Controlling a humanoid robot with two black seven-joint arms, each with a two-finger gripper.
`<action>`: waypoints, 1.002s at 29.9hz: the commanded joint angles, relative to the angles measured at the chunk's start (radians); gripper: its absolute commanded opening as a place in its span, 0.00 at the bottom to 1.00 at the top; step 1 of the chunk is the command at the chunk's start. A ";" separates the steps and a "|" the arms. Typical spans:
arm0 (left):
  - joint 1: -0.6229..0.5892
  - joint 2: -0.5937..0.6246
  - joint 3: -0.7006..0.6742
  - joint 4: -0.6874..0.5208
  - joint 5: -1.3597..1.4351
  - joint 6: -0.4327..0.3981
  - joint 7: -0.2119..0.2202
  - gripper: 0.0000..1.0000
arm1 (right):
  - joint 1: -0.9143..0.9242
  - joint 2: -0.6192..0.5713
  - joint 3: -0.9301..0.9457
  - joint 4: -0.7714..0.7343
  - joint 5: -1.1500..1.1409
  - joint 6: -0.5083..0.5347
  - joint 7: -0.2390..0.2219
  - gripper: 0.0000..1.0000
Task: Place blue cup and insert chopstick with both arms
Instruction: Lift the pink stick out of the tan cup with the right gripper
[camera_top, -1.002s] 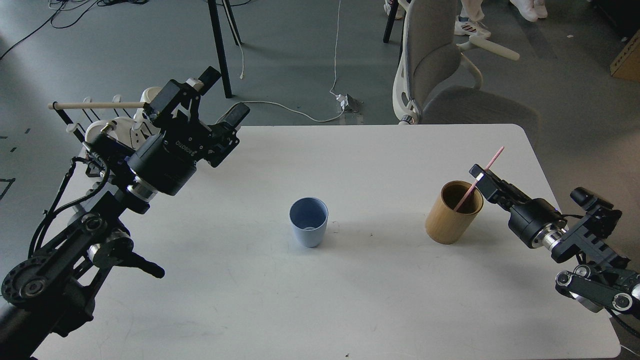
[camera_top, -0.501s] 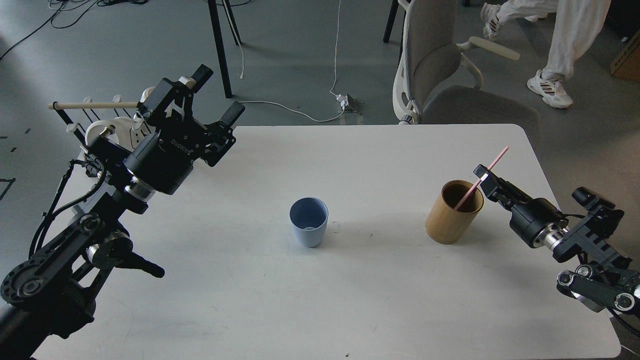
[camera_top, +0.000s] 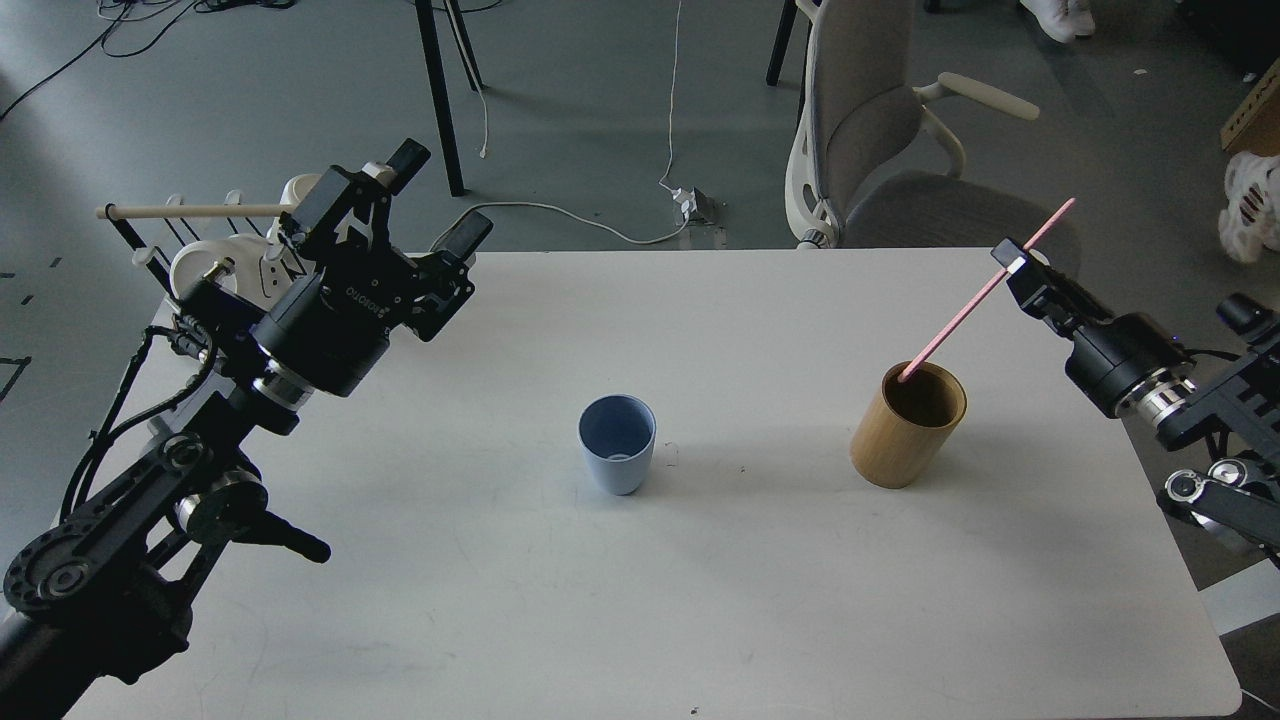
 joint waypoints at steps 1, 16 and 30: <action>0.002 -0.009 0.004 0.024 0.000 -0.002 0.000 0.92 | 0.055 -0.112 0.054 0.114 0.018 0.000 0.000 0.04; 0.003 -0.018 0.004 0.303 -0.035 -0.024 0.000 0.95 | 0.563 0.420 -0.385 -0.137 0.078 0.000 0.000 0.04; 0.015 -0.015 0.003 0.325 -0.064 -0.024 0.000 0.95 | 0.566 0.792 -0.565 -0.370 -0.058 0.000 0.000 0.04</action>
